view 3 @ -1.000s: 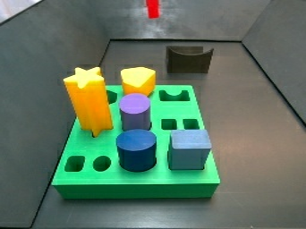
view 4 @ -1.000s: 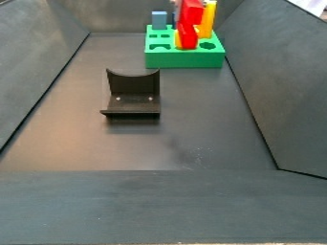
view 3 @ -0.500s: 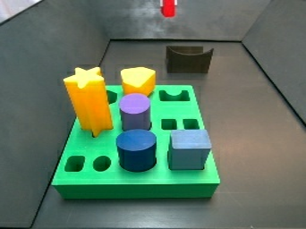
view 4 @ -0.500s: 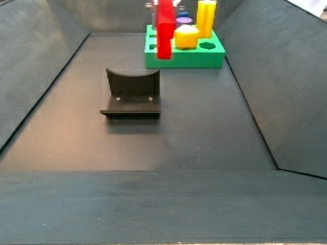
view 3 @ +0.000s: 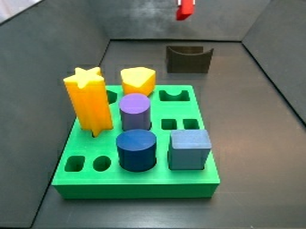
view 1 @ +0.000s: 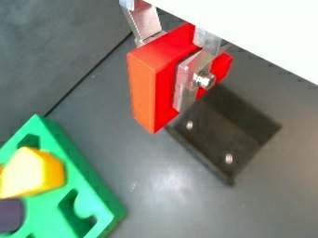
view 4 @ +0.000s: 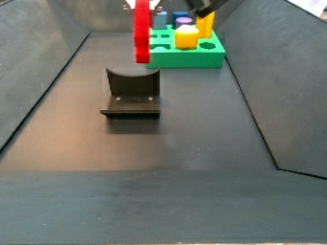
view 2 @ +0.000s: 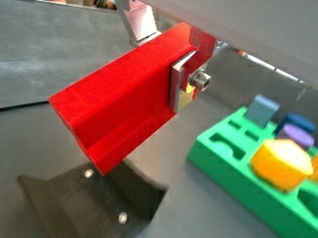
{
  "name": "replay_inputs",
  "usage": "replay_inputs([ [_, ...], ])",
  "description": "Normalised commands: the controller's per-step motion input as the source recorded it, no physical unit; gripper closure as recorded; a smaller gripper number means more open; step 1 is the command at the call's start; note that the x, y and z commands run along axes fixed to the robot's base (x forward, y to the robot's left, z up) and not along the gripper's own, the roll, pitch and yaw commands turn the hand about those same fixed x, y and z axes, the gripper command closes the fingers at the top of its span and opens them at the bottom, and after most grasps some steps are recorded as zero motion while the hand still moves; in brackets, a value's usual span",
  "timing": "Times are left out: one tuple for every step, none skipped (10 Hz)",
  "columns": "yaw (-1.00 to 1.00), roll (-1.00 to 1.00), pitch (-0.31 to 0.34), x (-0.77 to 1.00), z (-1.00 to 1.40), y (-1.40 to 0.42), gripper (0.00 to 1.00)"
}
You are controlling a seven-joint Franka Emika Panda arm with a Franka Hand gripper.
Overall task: Pick up the double-square object. Move up. Place the double-square object on the fixture. Regrasp the double-square object. Move to above the board. Insert the double-square object.
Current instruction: Place the double-square object on the fixture.
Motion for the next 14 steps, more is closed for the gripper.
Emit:
replay_inputs([
  [-0.17,-0.76,0.082,0.34,-0.01,0.05,1.00],
  [-0.15,-0.58,0.057,0.23,-0.01,0.04,1.00],
  [-0.14,-0.40,0.039,0.12,-0.01,0.04,1.00],
  [-0.12,-0.26,0.004,0.04,0.01,0.03,1.00],
  [-0.03,-1.00,0.136,0.11,-1.00,0.13,1.00],
  [-0.04,-1.00,0.132,0.12,-1.00,0.13,1.00],
  [-0.06,-1.00,0.156,0.12,-1.00,0.14,1.00],
  [-0.09,-0.82,0.175,0.14,-1.00,0.13,1.00],
  [-0.13,-0.59,0.152,0.15,-1.00,0.13,1.00],
  [-0.15,-0.41,0.124,0.16,-1.00,0.14,1.00],
  [-0.16,-0.26,0.093,0.16,-1.00,0.13,1.00],
  [-0.16,-0.18,0.057,0.17,-0.97,0.12,1.00],
  [-0.16,-0.14,0.026,0.12,-0.67,0.10,1.00],
  [-0.15,-0.08,0.006,0.09,-0.62,0.08,1.00],
])
